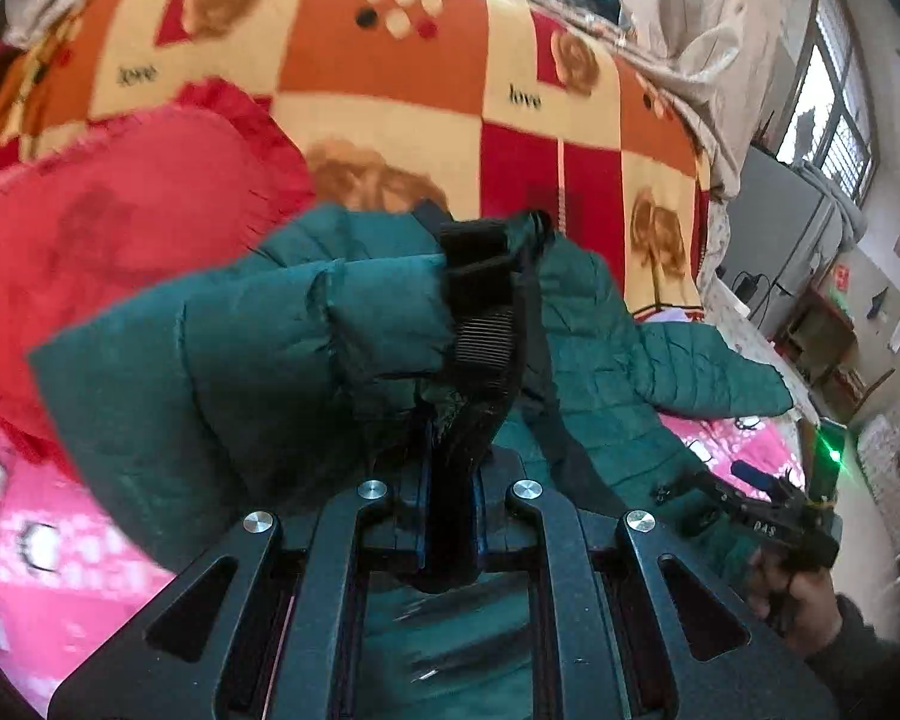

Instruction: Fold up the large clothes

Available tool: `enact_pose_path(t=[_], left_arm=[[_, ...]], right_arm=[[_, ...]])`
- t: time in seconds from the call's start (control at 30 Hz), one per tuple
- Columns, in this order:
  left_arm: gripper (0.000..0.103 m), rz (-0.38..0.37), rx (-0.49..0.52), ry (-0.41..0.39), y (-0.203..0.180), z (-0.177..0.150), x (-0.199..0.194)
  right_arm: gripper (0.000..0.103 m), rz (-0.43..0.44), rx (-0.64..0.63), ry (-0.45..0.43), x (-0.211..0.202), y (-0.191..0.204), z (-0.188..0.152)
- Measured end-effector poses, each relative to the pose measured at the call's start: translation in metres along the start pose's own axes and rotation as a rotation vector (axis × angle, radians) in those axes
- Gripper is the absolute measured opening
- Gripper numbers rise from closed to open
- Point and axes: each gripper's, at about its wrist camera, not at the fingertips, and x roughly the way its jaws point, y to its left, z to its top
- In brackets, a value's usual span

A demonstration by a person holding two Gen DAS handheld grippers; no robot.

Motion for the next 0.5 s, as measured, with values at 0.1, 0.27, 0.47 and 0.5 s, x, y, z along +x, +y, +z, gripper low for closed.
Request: enact_pose_path(t=[0.1, 0.27, 0.47, 0.5], left_arm=[[0.009, -0.007, -0.013, 0.009, -0.010, -0.003, 0.022], [0.009, -0.036, -0.087, -0.002, -0.015, -0.004, 0.056], [0.009, -0.172, -0.169, -0.009, -0.035, -0.001, 0.103], [0.009, -0.209, -0.177, -0.009, -0.041, -0.002, 0.112]], right_arm=[[0.103, 0.058, 0.041, 0.006, 0.000, -0.003, 0.004], [0.103, 0.058, 0.035, -0.012, -0.006, 0.006, 0.003], [0.103, -0.025, 0.031, 0.019, 0.002, -0.002, -0.001], [0.103, -0.045, 0.032, 0.027, 0.004, -0.004, -0.002]])
